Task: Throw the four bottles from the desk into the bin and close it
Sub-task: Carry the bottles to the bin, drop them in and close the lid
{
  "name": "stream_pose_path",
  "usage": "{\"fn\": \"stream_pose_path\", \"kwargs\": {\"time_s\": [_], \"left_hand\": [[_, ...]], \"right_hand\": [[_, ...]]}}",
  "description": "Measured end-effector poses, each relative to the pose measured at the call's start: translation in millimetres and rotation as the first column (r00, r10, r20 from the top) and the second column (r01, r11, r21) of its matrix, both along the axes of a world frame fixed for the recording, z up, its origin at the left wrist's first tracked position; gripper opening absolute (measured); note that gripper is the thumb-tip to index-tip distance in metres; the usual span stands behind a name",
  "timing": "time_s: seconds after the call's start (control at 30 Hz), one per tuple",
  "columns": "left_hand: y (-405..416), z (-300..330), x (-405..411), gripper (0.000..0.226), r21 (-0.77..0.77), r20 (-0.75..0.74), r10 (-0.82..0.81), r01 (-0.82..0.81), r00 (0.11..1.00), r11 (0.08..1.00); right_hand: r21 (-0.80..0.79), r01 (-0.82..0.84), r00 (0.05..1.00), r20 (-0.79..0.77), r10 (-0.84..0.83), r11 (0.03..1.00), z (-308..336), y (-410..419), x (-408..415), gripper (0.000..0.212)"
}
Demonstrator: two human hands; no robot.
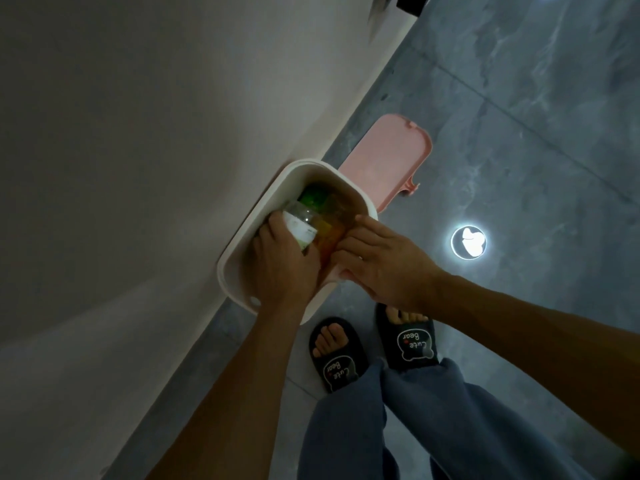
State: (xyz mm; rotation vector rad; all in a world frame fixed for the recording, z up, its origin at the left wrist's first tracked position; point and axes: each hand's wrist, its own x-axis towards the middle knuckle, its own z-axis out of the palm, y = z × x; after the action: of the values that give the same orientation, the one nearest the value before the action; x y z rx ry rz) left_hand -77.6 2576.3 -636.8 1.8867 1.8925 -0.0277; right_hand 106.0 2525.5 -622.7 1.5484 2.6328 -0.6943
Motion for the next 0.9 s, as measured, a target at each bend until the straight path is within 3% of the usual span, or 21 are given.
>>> {"fn": "stream_pose_path", "kwargs": {"time_s": [0.37, 0.47, 0.6, 0.77, 0.9], "left_hand": [[-13.7, 15.9, 11.8, 0.087, -0.060, -0.086, 0.054, -0.059, 0.995, 0.996], [-19.7, 39.1, 14.4, 0.072, -0.067, 0.020, 0.107, -0.105, 0.994, 0.992], [-21.5, 78.5, 36.2, 0.037, 0.089, 0.237, 0.052, -0.075, 0.970, 0.993], [-21.8, 92.7, 106.2, 0.027, 0.073, 0.428, -0.217, 0.205, 0.878, 0.976], [-29.0, 39.0, 164.4, 0.041, -0.172, 0.383, -0.175, 0.256, 0.907, 0.951]], "right_hand": [[0.054, 0.014, 1.000, 0.004, -0.014, 0.998, 7.3, -0.1, -0.6, 0.035], [0.011, 0.115, 0.990, -0.082, -0.114, 0.993, 23.4, -8.5, -0.5, 0.045], [-0.030, 0.285, 0.951, -0.116, -0.287, 0.958, 40.5, -19.6, 28.7, 0.045], [-0.107, 0.498, 0.867, 0.101, -0.489, 0.861, 33.5, -12.3, 98.5, 0.044], [-0.186, 0.572, 0.806, 0.310, -0.505, 0.799, -6.0, 14.3, 141.2, 0.056]]}}
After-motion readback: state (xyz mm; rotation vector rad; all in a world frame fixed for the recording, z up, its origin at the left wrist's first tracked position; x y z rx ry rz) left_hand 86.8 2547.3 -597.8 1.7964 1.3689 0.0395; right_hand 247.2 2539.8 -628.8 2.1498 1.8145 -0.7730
